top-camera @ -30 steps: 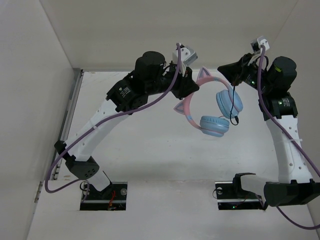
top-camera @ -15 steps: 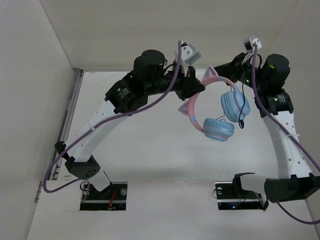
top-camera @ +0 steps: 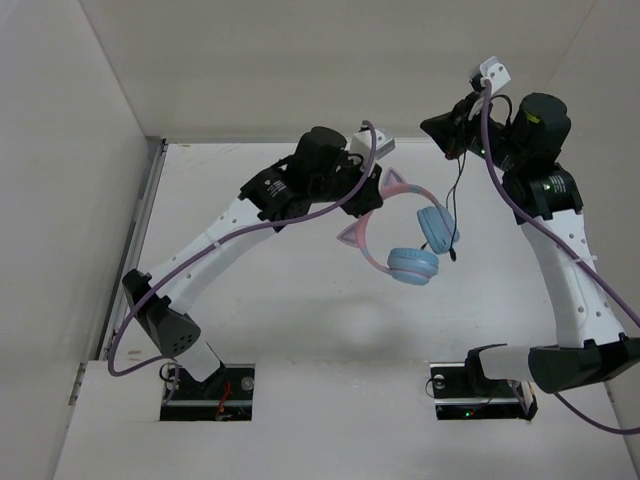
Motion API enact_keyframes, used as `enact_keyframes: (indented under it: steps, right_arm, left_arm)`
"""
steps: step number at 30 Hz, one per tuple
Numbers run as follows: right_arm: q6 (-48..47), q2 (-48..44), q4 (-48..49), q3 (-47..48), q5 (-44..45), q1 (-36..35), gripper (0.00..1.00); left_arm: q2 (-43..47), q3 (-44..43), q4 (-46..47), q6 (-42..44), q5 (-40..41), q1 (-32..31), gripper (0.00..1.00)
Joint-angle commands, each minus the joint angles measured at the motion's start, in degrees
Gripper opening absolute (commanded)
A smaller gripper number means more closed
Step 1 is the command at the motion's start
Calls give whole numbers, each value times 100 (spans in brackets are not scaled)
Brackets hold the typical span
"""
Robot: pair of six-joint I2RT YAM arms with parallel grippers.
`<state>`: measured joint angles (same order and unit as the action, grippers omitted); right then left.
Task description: Wrap the headphones
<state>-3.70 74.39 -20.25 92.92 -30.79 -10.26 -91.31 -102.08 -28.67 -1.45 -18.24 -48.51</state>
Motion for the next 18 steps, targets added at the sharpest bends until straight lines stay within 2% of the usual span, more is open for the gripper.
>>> enact_keyframes:
  steps: [1,6,10,18]
  right_arm:
    - [-358,67,-75,147,292,-103,0]
    - [-1043,32,-137,-28,827,-226,0]
    - [-2201,-161,-234,-397,1679,-471,0]
    - [-3811,-364,-585,-714,2559,-850,0]
  left_arm:
    - [544,-13,555,-136,390,259,0]
    - [772,407,388,127,698,469,0]
    - [1053,1530,511,286,883,1249,0]
    - [1115,2403,634,295,1305,1893,0]
